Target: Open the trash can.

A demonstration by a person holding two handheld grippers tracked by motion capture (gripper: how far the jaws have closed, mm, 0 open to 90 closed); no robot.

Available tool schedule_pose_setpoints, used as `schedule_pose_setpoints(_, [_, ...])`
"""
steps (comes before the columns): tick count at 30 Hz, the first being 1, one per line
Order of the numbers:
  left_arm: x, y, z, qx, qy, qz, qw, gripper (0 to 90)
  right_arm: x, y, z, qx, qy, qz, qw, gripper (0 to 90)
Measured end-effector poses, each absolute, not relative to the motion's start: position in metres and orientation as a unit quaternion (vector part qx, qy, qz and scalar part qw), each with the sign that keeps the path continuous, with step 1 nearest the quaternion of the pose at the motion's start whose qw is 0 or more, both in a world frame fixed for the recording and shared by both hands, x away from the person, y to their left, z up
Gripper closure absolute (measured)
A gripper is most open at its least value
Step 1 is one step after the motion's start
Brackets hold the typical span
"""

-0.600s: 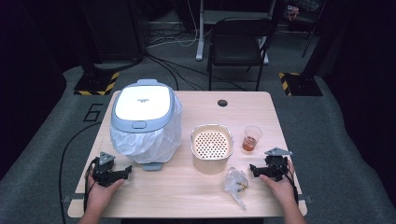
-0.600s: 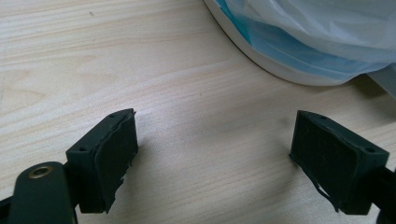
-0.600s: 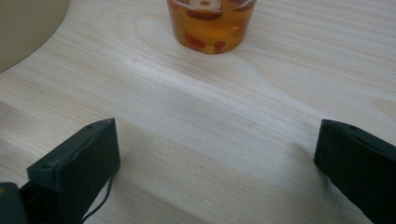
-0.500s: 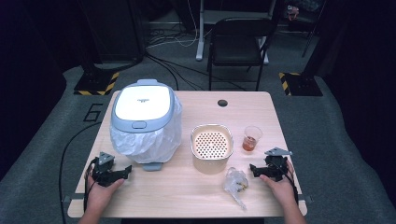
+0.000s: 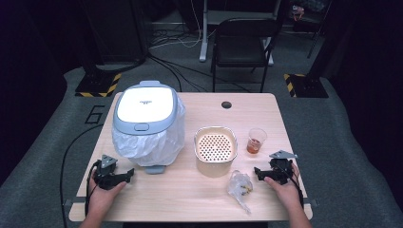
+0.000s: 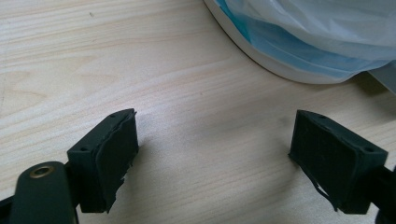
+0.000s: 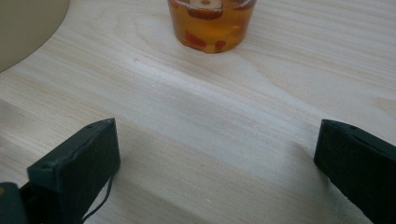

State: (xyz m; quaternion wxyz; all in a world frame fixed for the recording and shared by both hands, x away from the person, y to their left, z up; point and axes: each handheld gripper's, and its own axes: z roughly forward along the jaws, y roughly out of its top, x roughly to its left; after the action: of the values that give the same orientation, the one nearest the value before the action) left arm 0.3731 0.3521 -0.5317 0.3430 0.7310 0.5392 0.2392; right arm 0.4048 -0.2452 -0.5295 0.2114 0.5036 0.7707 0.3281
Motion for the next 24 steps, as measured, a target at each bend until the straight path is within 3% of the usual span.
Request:
schedule_pose_setpoints(9, [0.371, 0.356, -0.531, 0.728, 0.539, 0.229, 0.357, 22.1, 0.405, -0.245, -0.529, 0.503, 0.771, 0.328, 0.211, 0.0])
schedule_pose_setpoints(12, [0.370, 0.358, -0.529, 0.731, 0.532, 0.215, 0.369, 35.9, 0.405, -0.245, -0.529, 0.504, 0.771, 0.328, 0.211, 0.0])
schedule_pose_setpoints(16, [0.368, 0.354, -0.524, 0.752, 0.513, 0.186, 0.369, 42.5, 0.405, -0.245, -0.529, 0.503, 0.771, 0.329, 0.211, 0.0])
schedule_pose_setpoints(24, [0.357, 0.345, -0.513, 0.768, 0.494, 0.185, 0.364, 44.7, 0.405, -0.245, -0.529, 0.503, 0.771, 0.329, 0.211, 0.0])
